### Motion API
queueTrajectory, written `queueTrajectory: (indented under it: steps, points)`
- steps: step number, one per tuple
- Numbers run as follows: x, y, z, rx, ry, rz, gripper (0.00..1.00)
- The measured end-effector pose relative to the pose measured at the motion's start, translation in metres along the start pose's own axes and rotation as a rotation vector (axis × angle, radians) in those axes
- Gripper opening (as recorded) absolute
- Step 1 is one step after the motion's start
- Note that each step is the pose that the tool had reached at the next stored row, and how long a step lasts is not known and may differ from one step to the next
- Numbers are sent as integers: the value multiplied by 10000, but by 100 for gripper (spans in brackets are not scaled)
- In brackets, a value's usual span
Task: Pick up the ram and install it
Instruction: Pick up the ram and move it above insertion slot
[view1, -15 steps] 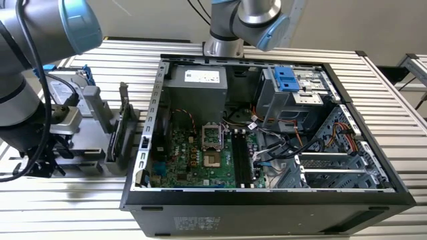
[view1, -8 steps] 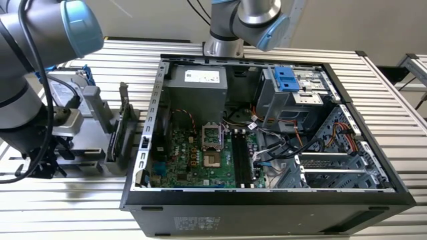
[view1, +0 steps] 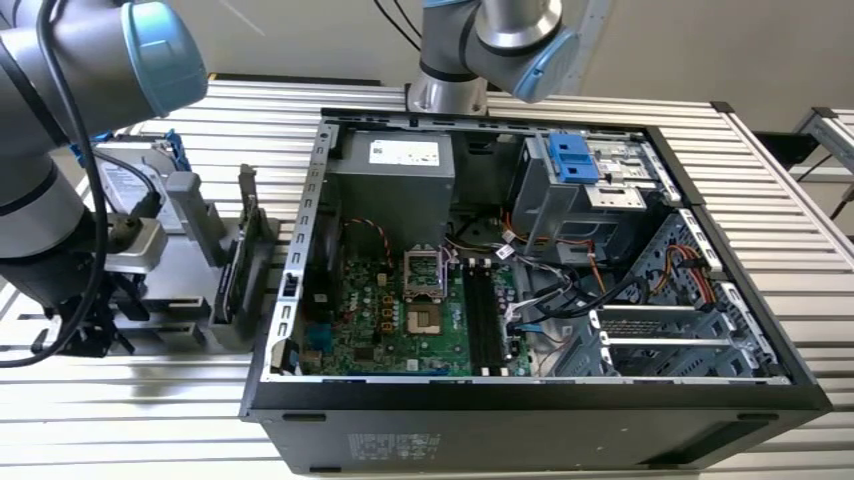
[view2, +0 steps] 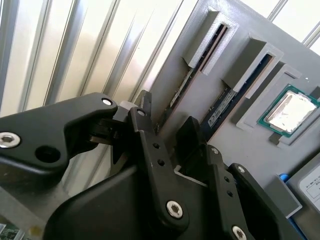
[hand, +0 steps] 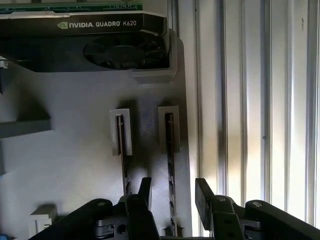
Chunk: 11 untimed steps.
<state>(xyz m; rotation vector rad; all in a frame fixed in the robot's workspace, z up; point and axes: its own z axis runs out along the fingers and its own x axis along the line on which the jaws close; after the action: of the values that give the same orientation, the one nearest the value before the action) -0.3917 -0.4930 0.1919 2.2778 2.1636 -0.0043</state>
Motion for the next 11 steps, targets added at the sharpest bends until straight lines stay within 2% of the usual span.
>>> queueTrajectory:
  steps: [11]
  points:
    - [0,0,5,1,-1,0,0]
